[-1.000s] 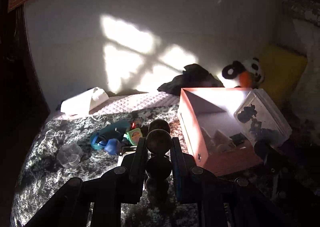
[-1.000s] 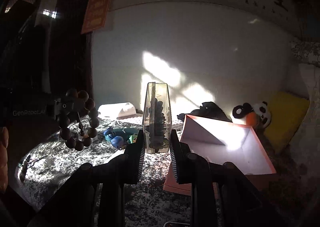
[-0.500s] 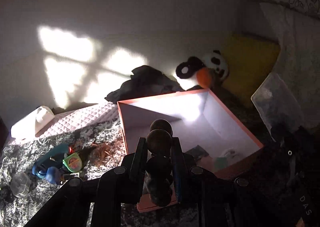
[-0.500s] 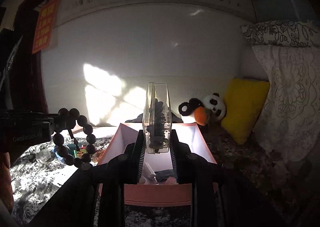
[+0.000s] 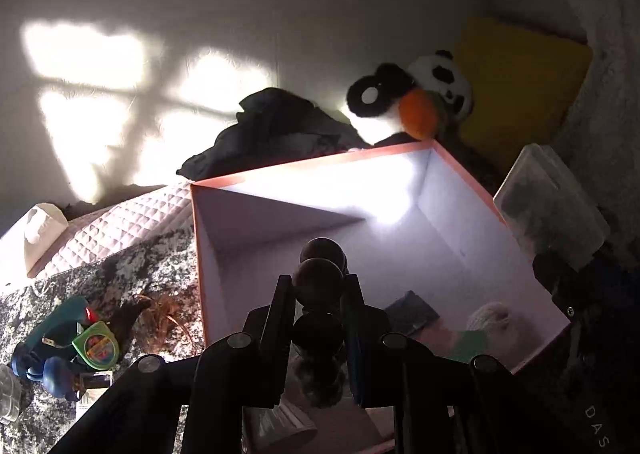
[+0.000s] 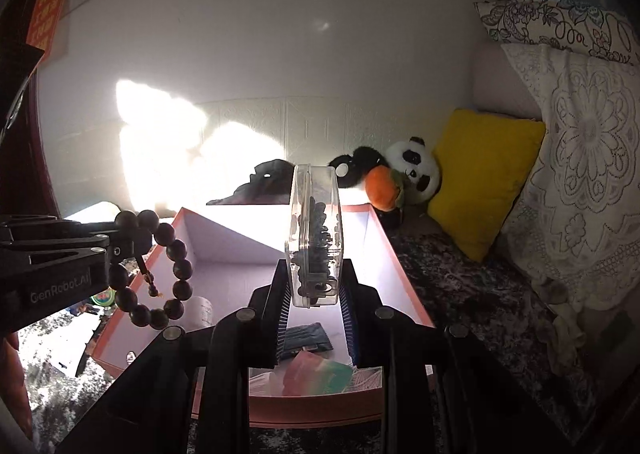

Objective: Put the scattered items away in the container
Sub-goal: 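Open both tools to drop the bracelet and clear box into the box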

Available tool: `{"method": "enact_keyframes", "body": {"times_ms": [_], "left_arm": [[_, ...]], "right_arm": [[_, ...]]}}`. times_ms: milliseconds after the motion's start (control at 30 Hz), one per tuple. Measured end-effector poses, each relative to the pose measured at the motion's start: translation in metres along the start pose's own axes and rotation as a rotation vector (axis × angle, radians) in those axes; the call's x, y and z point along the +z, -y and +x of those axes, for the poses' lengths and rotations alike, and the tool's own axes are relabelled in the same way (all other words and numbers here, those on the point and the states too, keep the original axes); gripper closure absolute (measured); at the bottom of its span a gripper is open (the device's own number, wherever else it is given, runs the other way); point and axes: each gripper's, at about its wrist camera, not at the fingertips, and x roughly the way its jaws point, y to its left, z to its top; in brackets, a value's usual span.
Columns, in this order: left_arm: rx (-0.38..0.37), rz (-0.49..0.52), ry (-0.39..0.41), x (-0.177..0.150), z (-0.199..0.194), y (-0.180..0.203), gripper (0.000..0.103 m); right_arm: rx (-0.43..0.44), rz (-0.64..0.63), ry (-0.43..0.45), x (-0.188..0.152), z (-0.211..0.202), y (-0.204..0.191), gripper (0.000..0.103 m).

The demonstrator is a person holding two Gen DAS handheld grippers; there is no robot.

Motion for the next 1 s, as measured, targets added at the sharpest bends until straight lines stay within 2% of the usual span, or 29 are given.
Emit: {"method": "enact_keyframes", "body": {"times_ms": [267,567,600,633,667,700,867,1000], "left_arm": [[0.023,-0.008,-0.062,-0.003,0.055,-0.008,0.084],[0.008,-0.023,-0.092,-0.004,0.076,-0.013,0.083],[0.011,-0.033,-0.086,-0.003,0.074,-0.015,0.071],[0.014,-0.044,-0.079,-0.001,0.071,-0.016,0.045],[0.007,-0.059,-0.062,0.002,0.066,-0.019,0.033],[0.001,-0.074,-0.032,0.005,0.057,-0.023,0.021],[0.005,-0.085,0.069,0.023,0.019,-0.031,0.020],[0.022,-0.074,0.104,0.025,-0.003,-0.036,0.020]], "right_arm": [[0.005,-0.008,-0.078,-0.003,0.049,-0.007,0.079],[-0.009,-0.028,-0.125,-0.010,0.074,-0.022,0.078],[-0.012,-0.027,-0.132,-0.011,0.076,-0.022,0.069],[-0.015,-0.024,-0.142,-0.011,0.078,-0.021,0.057],[-0.021,-0.016,-0.138,-0.011,0.078,-0.020,0.031],[-0.033,-0.001,-0.113,-0.011,0.074,-0.018,0.022],[-0.073,0.054,-0.011,0.000,0.051,-0.008,0.022],[-0.071,0.082,0.045,0.011,0.033,-0.006,0.021]]}}
